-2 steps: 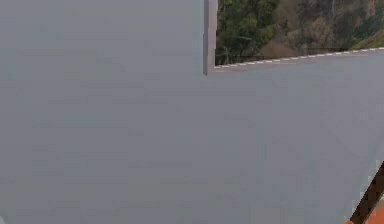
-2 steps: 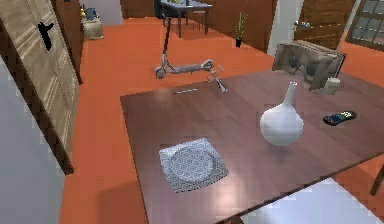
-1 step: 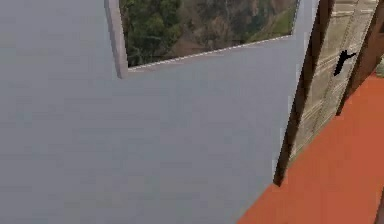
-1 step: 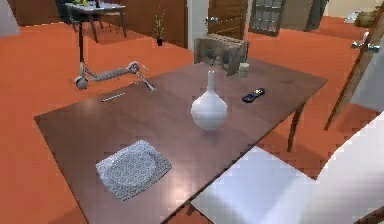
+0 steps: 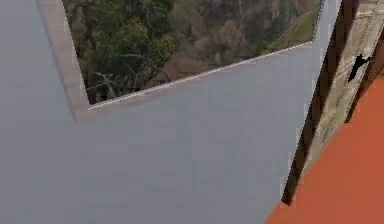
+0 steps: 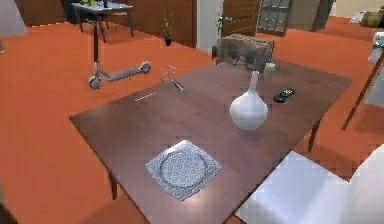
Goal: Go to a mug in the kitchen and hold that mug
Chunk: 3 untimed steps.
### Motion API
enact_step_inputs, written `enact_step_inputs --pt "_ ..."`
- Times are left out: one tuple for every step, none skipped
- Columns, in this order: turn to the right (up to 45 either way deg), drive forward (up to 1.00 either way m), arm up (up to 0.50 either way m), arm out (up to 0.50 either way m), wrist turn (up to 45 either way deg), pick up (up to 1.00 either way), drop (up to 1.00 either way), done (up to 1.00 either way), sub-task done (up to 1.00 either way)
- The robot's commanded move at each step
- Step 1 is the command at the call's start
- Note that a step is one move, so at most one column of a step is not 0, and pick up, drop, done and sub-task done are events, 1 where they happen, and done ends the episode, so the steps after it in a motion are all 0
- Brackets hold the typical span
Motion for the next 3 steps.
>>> enact_step_inputs --pt "39.0 0.00 0.00 0.00 0.0 0.00 0.00 0.00 0.00" --pt "0.0 1.00 0.00 0.00 0.0 0.00 0.00 0.00 0.00" --pt "3.0 0.00 0.00 0.00 0.0 0.00 0.00 0.00 0.00"
